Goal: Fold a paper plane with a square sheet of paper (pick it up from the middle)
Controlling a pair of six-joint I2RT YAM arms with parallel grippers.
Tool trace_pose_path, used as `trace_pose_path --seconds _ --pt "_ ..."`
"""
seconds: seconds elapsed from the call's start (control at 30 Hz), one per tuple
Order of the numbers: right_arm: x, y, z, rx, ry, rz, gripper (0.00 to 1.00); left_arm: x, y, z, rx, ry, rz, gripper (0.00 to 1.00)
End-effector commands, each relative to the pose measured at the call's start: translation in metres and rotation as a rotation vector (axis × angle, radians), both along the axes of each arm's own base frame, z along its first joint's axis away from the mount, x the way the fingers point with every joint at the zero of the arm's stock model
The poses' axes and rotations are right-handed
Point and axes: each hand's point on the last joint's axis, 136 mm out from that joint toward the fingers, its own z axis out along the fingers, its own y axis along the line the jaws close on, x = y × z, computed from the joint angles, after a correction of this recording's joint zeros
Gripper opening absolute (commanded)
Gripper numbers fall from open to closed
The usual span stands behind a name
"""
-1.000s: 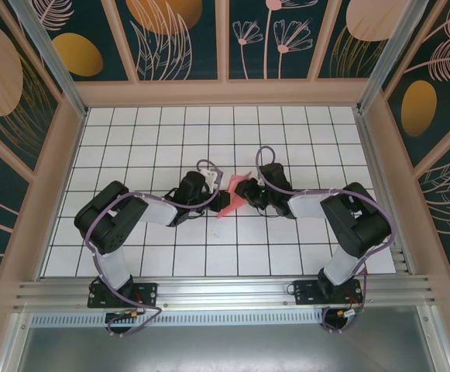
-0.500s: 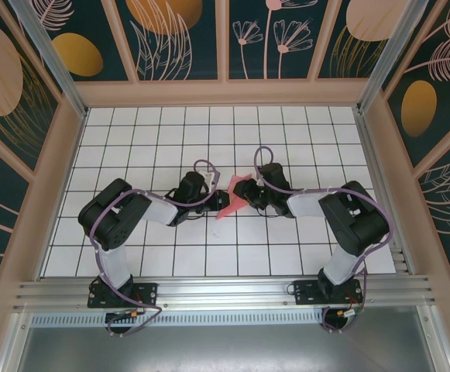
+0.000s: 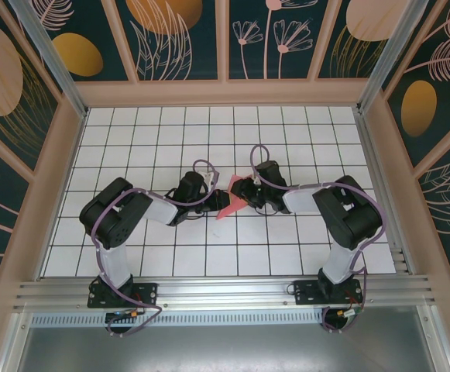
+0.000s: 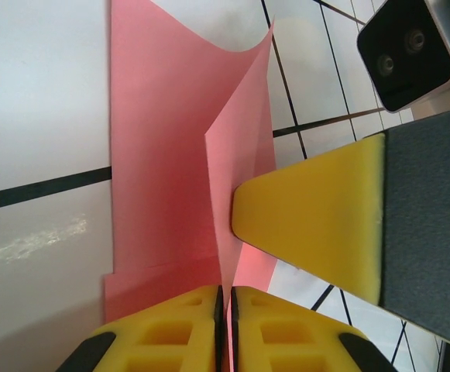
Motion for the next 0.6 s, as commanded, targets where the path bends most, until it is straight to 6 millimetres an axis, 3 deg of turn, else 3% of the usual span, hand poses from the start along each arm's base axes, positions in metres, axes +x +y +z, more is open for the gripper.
trace_pose_path --seconds 0.0,0.3,0.57 --pt "0.006 -0.005 -0.008 -0.042 0.017 -0.014 0.46 -0.001 0.003 -0.006 -0.008 0.018 0.005 0.15" --pt "0.005 -0.010 -0.023 -0.085 0.071 -0.041 0.45 -0.003 0.010 -0.004 -0.007 0.019 0.014 0.26" --pt "0.003 -0.013 -0.029 -0.105 0.097 -0.053 0.44 -0.011 0.022 -0.006 0.039 0.015 0.021 0.27"
